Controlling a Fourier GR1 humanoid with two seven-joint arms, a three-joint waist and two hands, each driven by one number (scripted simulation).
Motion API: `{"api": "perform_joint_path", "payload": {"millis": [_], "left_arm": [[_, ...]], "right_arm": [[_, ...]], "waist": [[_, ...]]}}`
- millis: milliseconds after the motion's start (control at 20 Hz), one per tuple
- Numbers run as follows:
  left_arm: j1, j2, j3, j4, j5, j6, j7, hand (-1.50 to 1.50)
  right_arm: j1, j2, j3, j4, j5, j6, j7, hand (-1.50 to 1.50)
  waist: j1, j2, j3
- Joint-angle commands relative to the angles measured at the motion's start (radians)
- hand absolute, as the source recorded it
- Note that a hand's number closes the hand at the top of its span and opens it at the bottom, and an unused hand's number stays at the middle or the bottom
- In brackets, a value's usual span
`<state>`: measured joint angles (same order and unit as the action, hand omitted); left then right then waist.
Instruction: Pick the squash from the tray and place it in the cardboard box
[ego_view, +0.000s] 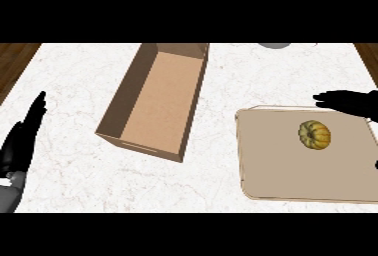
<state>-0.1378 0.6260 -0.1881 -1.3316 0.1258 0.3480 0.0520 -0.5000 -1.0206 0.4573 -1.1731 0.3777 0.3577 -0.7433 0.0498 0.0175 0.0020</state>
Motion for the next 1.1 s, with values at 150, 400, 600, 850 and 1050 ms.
{"api": "perform_joint_path", "payload": {"millis": [150, 400, 600, 850, 1050], "left_arm": [[-0.012, 0.001, 0.007, 0.025, -0.007, -0.022, -0.001, 0.00], [-0.009, -0.035, 0.013, 0.087, -0.026, -0.014, -0.047, 0.00], [-0.030, -0.052, 0.015, 0.105, -0.048, 0.007, -0.021, 0.00], [-0.019, -0.042, 0.055, 0.105, -0.045, -0.032, -0.036, 0.00], [0.025, -0.017, 0.065, 0.002, -0.055, -0.045, 0.040, 0.00]], "right_arm": [[-0.200, -0.037, 0.157, 0.027, 0.340, 0.003, 0.009, -1.50], [-0.289, 0.056, 0.275, 0.056, 0.522, 0.082, 0.072, -1.50], [-0.323, 0.145, 0.356, 0.093, 0.661, 0.129, 0.173, -1.50], [-0.336, 0.279, 0.357, 0.229, 0.751, 0.158, 0.203, -1.50], [-0.297, 0.347, 0.365, 0.251, 0.836, 0.110, 0.247, -1.50]], "waist": [[0.016, -0.008, -0.003], [-0.011, -0.010, -0.004], [-0.024, -0.012, -0.003], [-0.033, -0.013, -0.002], [-0.035, -0.016, -0.002]]}}
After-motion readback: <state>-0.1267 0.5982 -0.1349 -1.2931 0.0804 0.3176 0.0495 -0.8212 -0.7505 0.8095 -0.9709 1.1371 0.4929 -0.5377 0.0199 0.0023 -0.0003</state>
